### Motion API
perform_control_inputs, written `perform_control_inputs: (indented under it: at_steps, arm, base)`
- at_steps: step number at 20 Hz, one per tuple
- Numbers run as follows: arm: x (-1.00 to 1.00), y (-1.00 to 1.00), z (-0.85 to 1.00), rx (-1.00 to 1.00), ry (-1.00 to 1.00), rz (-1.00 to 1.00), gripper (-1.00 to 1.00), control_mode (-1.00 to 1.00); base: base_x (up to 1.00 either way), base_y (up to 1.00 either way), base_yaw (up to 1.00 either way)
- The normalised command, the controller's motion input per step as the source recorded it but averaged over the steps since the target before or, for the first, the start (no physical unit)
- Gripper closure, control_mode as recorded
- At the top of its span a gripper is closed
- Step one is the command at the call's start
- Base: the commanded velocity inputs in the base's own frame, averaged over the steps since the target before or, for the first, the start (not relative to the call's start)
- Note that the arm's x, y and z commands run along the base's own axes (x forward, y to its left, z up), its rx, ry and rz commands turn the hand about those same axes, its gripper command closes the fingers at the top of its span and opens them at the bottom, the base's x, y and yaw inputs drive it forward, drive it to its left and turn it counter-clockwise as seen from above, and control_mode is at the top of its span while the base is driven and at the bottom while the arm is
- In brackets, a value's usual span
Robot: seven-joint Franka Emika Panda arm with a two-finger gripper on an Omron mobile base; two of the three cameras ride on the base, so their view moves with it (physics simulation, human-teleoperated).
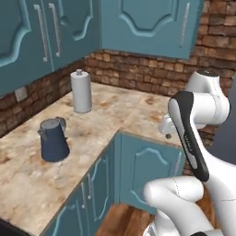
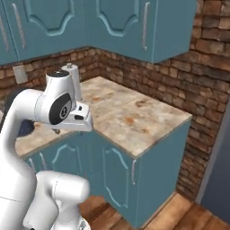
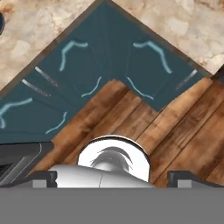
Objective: Navigate to the toaster.
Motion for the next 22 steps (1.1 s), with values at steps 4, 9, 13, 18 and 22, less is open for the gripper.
perform_control_inputs:
  at_steps: [4, 9, 13, 18, 22]
  arm:
    - [0.00, 0.00, 0.00, 0.00, 0.00, 0.00, -1.00, 1.00]
    - [0.00, 0.00, 0.00, 0.00, 0.00, 0.00, -1.00, 1.00]
    - [0.00, 0.00, 0.00, 0.00, 0.00, 0.00, -1.00, 1.00]
    - [0.00, 0.00, 0.00, 0.00, 0.00, 0.00, -1.00, 1.00]
    - [0.00, 0.00, 0.00, 0.00, 0.00, 0.00, -1.00, 1.00]
  base:
    - [-0.02, 0.40, 0.67]
    - [0.00, 0.50, 0.68]
    - [0.00, 0.60, 0.66]
    - [0.07, 0.68, 0.70]
    - [0.21, 0.64, 0.72]
